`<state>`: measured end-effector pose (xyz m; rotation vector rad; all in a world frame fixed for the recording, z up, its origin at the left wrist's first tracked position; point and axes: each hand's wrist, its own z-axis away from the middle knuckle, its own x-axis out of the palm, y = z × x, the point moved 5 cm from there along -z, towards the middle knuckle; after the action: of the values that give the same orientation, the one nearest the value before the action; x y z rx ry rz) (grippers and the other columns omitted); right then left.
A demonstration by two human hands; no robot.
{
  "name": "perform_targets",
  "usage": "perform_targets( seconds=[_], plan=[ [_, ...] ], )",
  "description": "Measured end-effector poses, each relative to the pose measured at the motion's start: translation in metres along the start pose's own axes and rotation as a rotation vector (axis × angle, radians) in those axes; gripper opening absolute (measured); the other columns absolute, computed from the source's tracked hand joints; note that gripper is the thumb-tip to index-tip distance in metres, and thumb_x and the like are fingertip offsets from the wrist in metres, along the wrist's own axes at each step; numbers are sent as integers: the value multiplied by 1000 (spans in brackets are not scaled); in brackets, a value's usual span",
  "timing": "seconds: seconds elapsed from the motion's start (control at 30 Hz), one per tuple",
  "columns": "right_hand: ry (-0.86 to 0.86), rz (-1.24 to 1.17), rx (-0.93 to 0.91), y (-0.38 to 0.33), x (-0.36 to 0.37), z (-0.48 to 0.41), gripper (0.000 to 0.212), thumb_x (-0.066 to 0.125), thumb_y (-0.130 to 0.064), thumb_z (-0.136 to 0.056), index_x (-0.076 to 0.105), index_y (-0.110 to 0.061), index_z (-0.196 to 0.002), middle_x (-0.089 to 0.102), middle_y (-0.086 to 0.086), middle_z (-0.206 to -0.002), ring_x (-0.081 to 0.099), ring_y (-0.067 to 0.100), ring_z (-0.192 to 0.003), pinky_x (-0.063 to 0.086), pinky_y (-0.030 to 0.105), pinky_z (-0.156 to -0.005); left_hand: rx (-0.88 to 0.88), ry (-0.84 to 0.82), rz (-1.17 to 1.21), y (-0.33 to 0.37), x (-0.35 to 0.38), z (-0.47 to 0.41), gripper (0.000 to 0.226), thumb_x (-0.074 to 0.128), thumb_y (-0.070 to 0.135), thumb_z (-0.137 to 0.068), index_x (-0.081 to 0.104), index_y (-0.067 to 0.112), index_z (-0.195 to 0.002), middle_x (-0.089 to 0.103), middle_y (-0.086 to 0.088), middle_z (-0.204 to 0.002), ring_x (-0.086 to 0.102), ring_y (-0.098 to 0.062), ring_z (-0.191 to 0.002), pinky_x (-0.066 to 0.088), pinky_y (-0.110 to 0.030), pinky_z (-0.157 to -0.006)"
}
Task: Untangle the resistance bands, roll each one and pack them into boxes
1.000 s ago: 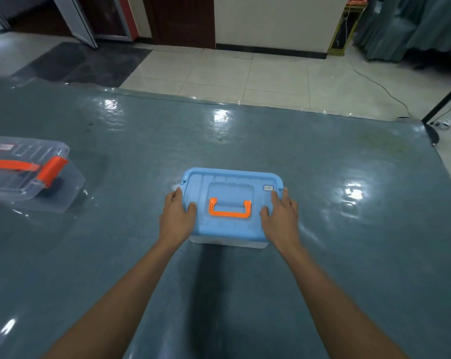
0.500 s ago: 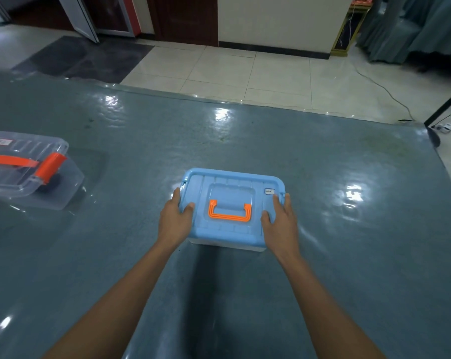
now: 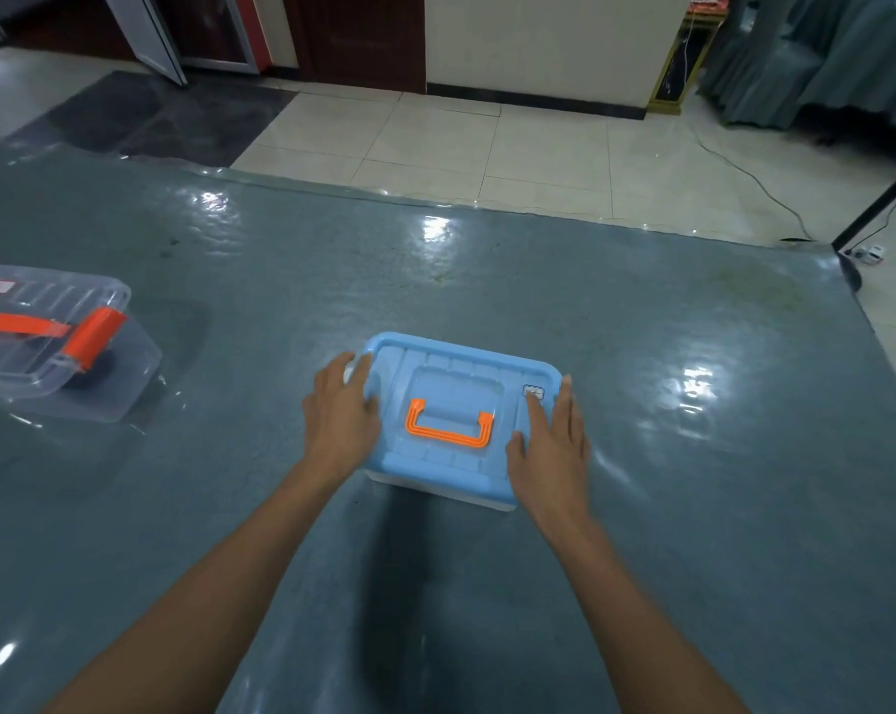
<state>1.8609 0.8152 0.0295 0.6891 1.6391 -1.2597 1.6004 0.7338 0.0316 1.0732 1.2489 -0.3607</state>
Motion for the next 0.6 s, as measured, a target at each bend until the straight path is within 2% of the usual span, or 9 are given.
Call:
perform_targets(
  seconds=[0.07,0.13,0.2,0.27,0.47,0.6],
  plan=[
    [46,127,-127,-14,-2,-5,55,49,-34,-97,42,-19,-149,15,14,-165,16,34,-151,21,50,-119,255,21,-144,26,2,9,50,60,35,-92,55,21,-139,48,-8,-148,43,-32,-136,38,-51,-105],
    [-30,151,-153,-25,7,-7,61,29,-50,-97,43,-20,-148,26,13,-162,24,34,-150,18,52,-121,389,-118,-241,41,13,19,59,34,53,-94,50,26,-144,39,-6,-157,32,-29,-146,27,-52,-114],
    [-78,228,-178,-29,19,-4,67,22,-54,-95,44,-20,-148,30,15,-160,25,35,-149,14,53,-122,402,-258,-341,40,25,24,75,10,62,-89,32,31,-154,18,-2,-166,11,-25,-154,10,-52,-122],
    [-54,301,-198,-27,25,-1,65,26,-53,-96,48,-18,-146,32,18,-159,27,37,-148,15,55,-122,386,-297,-383,36,29,23,80,1,62,-87,19,32,-158,5,0,-168,-2,-22,-155,1,-51,-123],
    [-3,355,-213,-28,28,-1,60,33,-49,-96,52,-16,-143,36,18,-156,31,37,-146,19,57,-121,385,-314,-404,39,30,22,80,-3,60,-86,13,32,-159,-2,1,-169,-7,-21,-155,-5,-52,-123],
    [-31,362,-191,-31,24,-1,65,27,-53,-95,51,-18,-144,35,16,-158,30,35,-147,20,56,-120,382,-357,-392,39,27,22,66,16,56,-99,10,30,-159,-7,0,-168,-11,-22,-154,-8,-54,-122]
  ],
)
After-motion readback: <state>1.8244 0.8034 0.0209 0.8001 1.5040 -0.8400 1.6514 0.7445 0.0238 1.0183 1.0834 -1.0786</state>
